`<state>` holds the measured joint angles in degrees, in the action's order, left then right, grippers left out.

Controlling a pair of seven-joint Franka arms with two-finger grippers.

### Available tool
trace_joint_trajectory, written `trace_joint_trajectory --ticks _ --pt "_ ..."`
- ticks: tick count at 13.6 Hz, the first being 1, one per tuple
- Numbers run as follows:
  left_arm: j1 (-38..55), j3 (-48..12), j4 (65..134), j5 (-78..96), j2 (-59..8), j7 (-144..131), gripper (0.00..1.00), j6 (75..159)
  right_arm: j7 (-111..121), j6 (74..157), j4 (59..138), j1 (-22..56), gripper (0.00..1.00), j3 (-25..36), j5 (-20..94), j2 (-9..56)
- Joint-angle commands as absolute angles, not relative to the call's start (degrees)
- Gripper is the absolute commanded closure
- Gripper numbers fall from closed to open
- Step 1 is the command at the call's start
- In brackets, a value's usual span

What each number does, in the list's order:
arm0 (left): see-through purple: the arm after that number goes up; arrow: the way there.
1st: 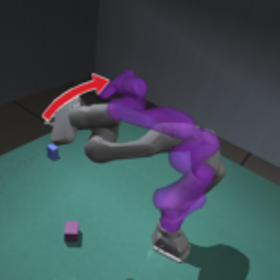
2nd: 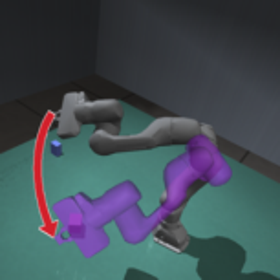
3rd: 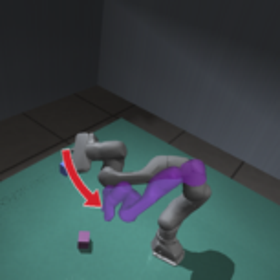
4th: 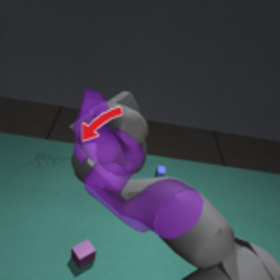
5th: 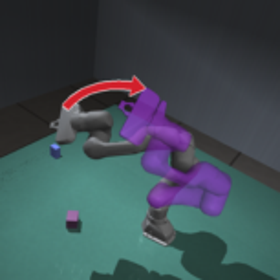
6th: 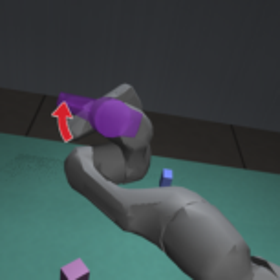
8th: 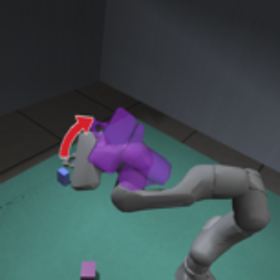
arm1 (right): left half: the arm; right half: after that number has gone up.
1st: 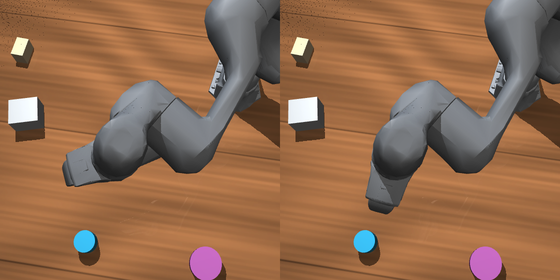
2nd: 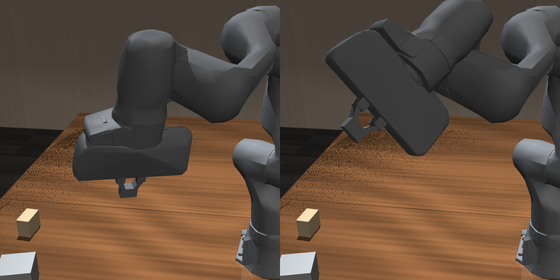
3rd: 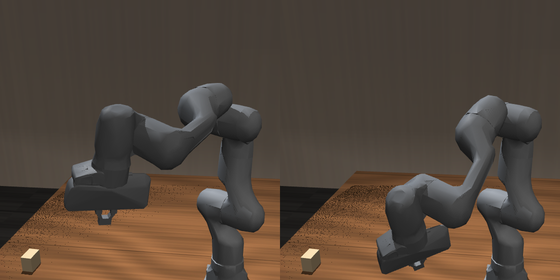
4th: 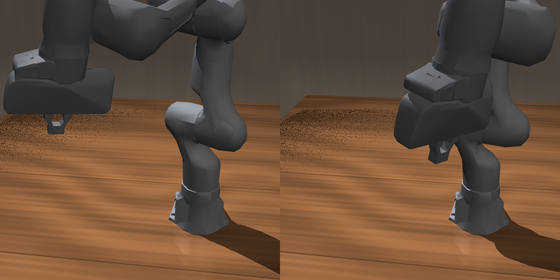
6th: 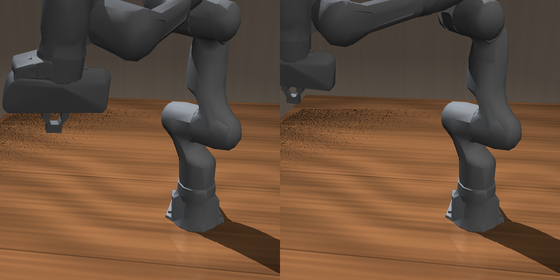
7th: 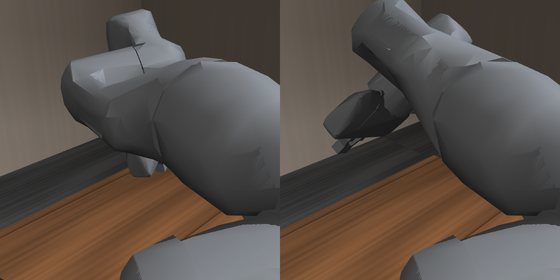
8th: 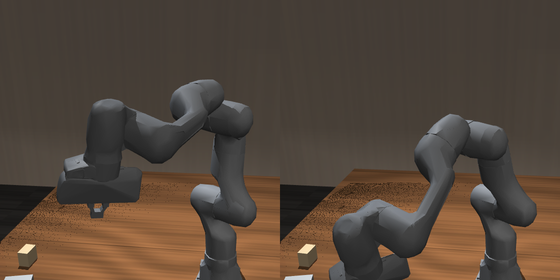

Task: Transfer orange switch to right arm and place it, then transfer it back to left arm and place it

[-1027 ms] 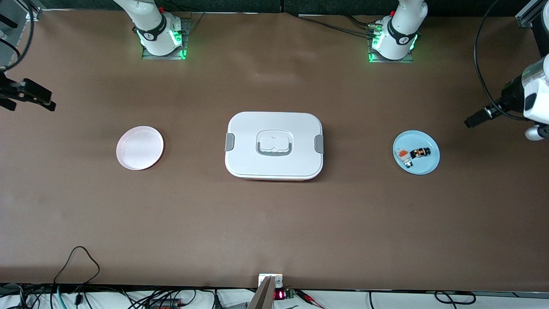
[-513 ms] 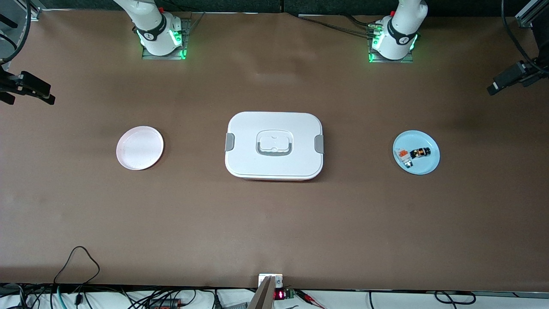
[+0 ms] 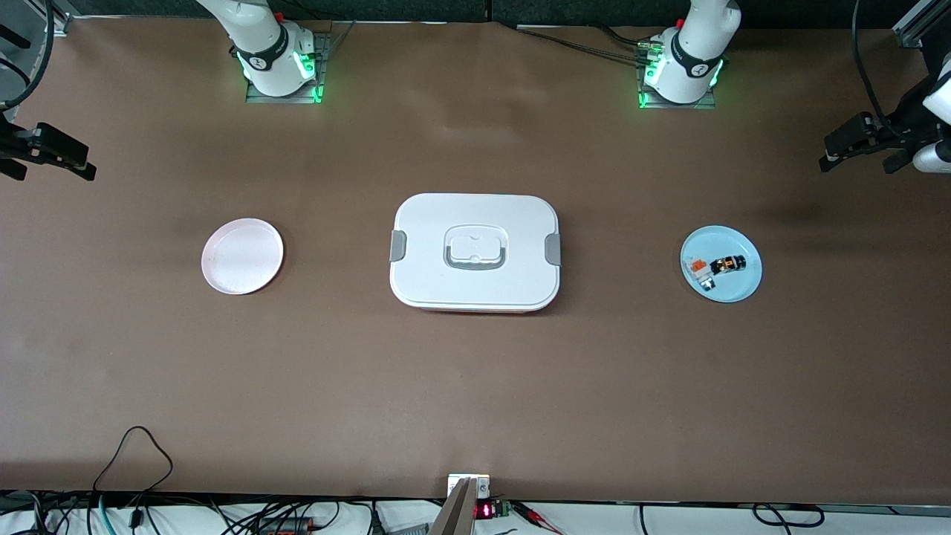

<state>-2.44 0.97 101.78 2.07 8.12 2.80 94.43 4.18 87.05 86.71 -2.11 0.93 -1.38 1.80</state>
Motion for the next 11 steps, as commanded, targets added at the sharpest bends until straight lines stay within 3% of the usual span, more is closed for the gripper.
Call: trace_joint_trajectory --ticks 1,5,11 --pt "-0.7 1.3 96.9 1.2 4.9 -0.3 0.00 92.9 3.4 86.0 85.9 -2.4 0.00 0.9 -0.9 1.8" --pt "0.0 0.9 85.6 0.8 -3.5 -0.2 0.00 84.6 3.4 86.0 85.9 -2.2 0.00 0.8 -0.9 1.8" --pt "-0.3 0.9 85.5 0.8 -3.4 2.7 0.00 83.8 3.3 85.3 85.9 -2.3 0.00 0.8 -1.1 1.8"
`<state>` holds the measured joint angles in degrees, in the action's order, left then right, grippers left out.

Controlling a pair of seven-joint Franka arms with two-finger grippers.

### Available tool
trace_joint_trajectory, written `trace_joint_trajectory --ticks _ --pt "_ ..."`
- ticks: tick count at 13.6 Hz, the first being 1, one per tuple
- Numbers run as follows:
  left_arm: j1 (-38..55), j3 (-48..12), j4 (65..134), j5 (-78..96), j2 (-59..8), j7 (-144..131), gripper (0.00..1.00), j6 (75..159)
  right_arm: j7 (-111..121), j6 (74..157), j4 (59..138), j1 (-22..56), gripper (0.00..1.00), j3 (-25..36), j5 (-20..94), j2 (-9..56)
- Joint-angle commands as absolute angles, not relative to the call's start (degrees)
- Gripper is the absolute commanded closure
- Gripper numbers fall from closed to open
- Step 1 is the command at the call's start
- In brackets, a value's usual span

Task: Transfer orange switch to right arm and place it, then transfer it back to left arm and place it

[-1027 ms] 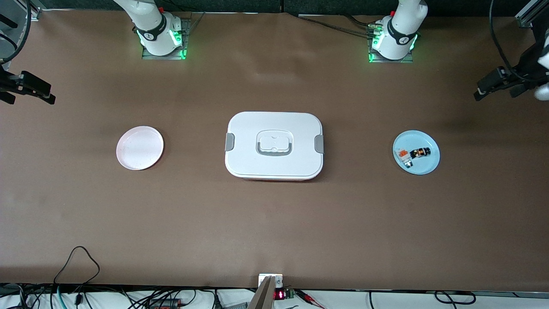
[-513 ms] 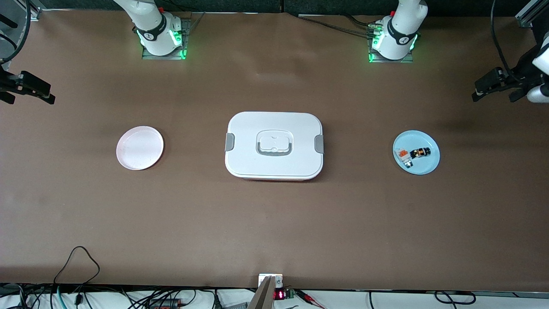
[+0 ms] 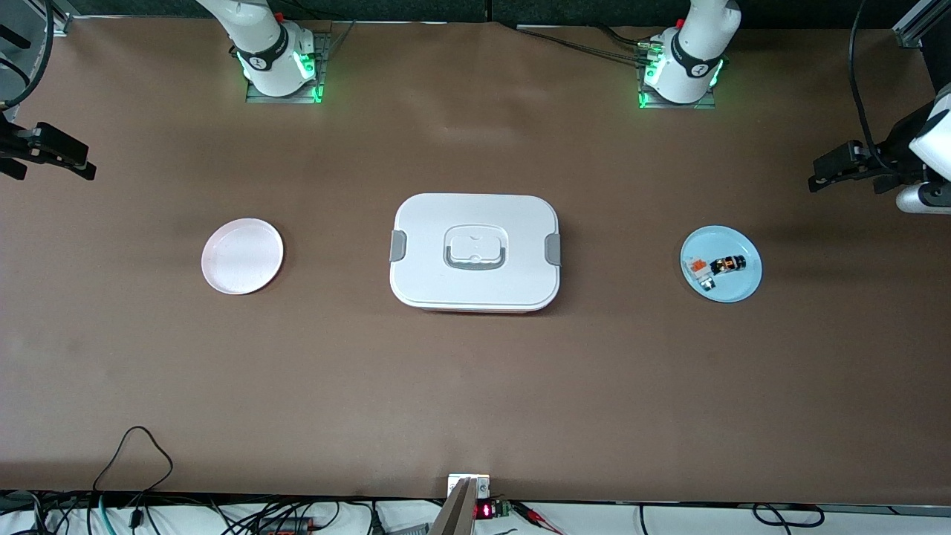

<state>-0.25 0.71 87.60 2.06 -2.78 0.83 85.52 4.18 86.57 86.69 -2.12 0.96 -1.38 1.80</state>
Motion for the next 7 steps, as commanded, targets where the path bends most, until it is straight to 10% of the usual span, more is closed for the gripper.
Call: trace_joint_trajectory --ticks 1,7 --pt "-0.4 1.0 85.5 0.8 -3.4 2.6 0.00 83.8 3.4 85.3 85.9 -2.4 0.00 1.0 -1.1 1.7" --pt "-1.8 0.6 85.3 0.7 -3.5 2.9 0.00 83.8 3.6 85.3 85.9 -2.4 0.00 1.1 -1.2 1.8"
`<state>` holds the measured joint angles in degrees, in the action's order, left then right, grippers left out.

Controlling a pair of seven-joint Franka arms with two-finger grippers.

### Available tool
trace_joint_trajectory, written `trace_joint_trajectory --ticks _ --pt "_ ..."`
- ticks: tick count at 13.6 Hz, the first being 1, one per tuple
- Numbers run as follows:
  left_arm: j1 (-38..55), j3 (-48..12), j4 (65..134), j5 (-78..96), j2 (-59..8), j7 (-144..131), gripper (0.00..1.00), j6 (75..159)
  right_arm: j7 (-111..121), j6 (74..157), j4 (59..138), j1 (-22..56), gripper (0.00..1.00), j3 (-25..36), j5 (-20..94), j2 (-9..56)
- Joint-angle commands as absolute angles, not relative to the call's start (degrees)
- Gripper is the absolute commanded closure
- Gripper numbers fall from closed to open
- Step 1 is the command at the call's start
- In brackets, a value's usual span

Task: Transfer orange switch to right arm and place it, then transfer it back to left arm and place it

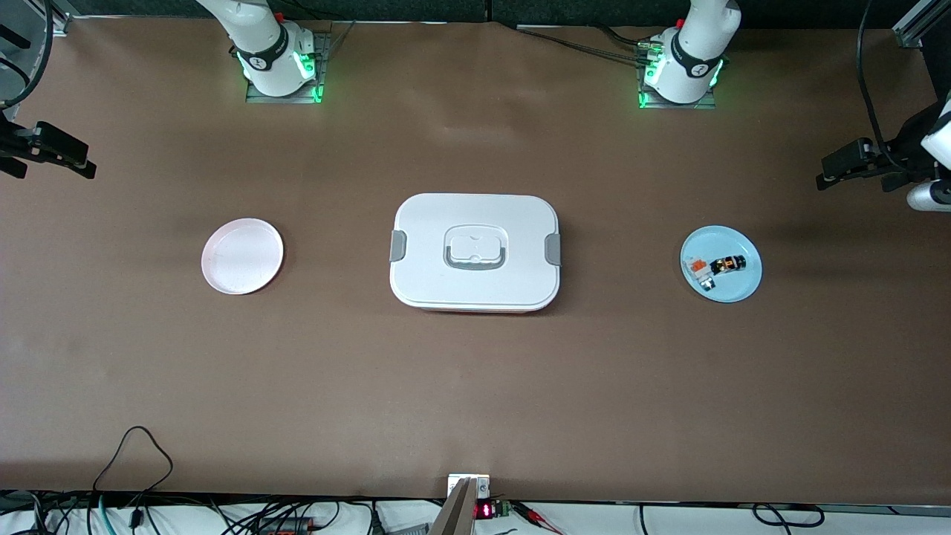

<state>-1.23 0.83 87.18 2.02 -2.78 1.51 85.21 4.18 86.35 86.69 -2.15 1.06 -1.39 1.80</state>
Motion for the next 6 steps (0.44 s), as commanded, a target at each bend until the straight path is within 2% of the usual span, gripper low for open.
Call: trace_joint_trajectory --ticks 1,6 --pt "-1.8 0.5 85.3 0.7 -3.5 2.9 0.00 83.8 3.9 85.3 85.9 -2.5 0.00 1.1 -1.1 1.8" --pt "-4.9 -3.7 85.3 0.5 -3.6 2.9 0.00 83.9 3.2 85.3 85.9 -2.4 0.00 1.1 -0.5 1.8"
